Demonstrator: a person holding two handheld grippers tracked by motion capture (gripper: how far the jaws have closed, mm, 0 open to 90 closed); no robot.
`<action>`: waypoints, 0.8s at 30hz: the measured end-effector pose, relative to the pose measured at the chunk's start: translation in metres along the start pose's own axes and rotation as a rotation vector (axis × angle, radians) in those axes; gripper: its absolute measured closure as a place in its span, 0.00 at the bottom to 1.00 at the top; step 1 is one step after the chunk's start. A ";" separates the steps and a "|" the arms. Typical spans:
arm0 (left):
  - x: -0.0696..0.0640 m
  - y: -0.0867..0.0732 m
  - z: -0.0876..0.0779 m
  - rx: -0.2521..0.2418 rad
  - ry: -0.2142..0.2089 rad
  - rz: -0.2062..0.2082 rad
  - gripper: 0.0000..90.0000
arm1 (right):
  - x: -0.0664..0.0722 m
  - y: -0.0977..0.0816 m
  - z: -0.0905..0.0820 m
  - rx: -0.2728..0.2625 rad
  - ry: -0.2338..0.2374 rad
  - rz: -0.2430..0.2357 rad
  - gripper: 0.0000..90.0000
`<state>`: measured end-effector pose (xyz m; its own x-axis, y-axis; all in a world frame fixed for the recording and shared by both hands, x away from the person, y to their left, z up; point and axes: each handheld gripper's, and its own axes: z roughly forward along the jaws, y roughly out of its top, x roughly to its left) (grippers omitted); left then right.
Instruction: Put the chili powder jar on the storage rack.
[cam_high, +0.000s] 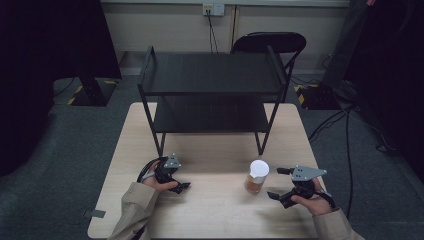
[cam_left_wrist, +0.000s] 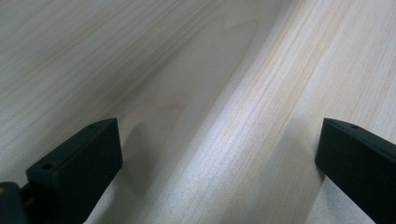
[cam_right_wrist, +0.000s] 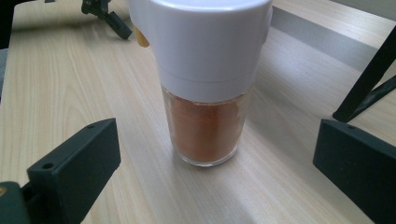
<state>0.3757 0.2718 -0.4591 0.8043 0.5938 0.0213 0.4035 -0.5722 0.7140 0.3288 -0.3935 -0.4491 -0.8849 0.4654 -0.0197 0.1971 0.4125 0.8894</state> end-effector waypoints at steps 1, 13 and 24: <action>0.000 0.000 0.000 0.001 0.000 0.000 0.00 | 0.000 0.000 0.000 -0.001 0.001 0.000 0.00; 0.000 0.001 0.000 0.001 0.002 -0.001 0.00 | -0.001 0.000 0.002 0.011 0.001 0.017 0.00; 0.000 0.000 0.001 -0.002 0.003 -0.002 0.00 | 0.001 0.003 0.007 -0.006 -0.007 0.053 0.00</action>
<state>0.3757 0.2711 -0.4594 0.8023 0.5965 0.0218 0.4043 -0.5699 0.7154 0.3321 -0.3860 -0.4494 -0.8703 0.4920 0.0239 0.2408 0.3826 0.8920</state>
